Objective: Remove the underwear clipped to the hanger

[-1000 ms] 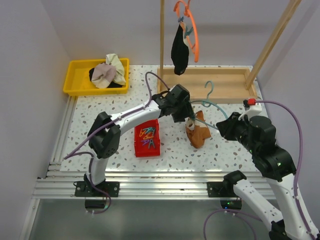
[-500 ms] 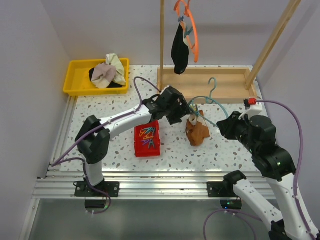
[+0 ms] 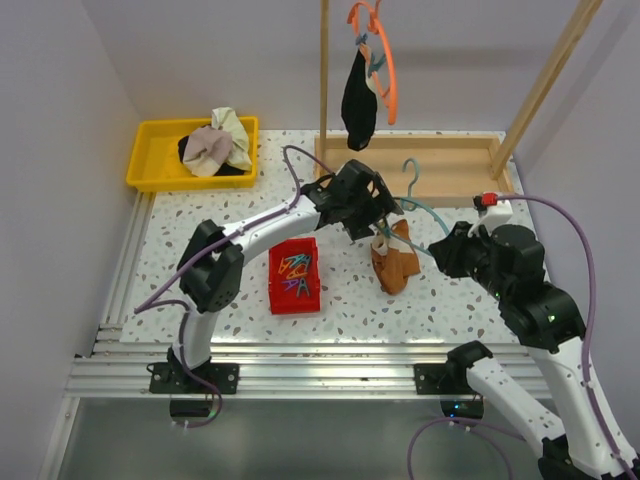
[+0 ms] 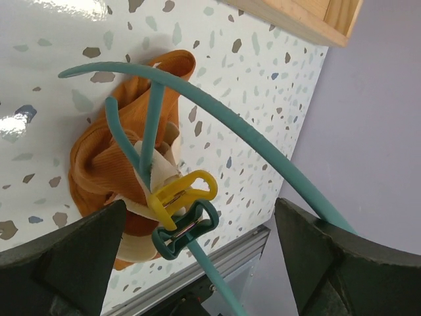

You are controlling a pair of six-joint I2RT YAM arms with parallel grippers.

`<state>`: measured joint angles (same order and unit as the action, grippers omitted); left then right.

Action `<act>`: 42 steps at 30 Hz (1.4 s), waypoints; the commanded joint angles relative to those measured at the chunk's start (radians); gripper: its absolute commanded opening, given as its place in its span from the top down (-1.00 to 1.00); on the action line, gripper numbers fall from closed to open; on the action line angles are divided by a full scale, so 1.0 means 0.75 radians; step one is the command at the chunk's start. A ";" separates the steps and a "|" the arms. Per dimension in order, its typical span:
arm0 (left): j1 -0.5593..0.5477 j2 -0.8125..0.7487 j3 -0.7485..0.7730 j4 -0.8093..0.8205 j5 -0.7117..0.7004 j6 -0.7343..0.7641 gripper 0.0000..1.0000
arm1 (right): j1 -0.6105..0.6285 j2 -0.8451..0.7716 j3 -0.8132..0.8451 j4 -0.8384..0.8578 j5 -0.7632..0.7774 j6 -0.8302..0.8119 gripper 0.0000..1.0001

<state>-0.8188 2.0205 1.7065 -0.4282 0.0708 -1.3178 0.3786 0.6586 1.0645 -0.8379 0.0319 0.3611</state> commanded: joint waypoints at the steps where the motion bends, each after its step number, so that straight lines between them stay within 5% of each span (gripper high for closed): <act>1: 0.016 0.055 0.150 -0.108 0.004 0.041 -0.93 | -0.002 0.014 0.029 0.066 -0.022 -0.080 1.00; 5: 0.020 0.063 0.150 -0.100 0.008 0.051 -0.40 | -0.002 0.018 0.025 0.074 -0.002 -0.093 1.00; 15: 0.040 0.086 0.132 -0.082 0.079 0.080 0.10 | -0.002 0.040 0.021 0.103 -0.010 -0.111 1.00; 22: 0.049 0.082 0.130 -0.067 0.108 0.090 0.97 | -0.002 0.052 0.027 0.107 0.013 -0.125 1.00; 42: 0.120 -0.133 -0.119 0.382 0.218 0.027 1.00 | -0.004 0.153 0.063 0.091 0.103 -0.170 1.00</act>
<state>-0.7399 2.0357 1.6455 -0.2985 0.1715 -1.2762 0.3790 0.7609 1.0718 -0.8143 0.0841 0.2665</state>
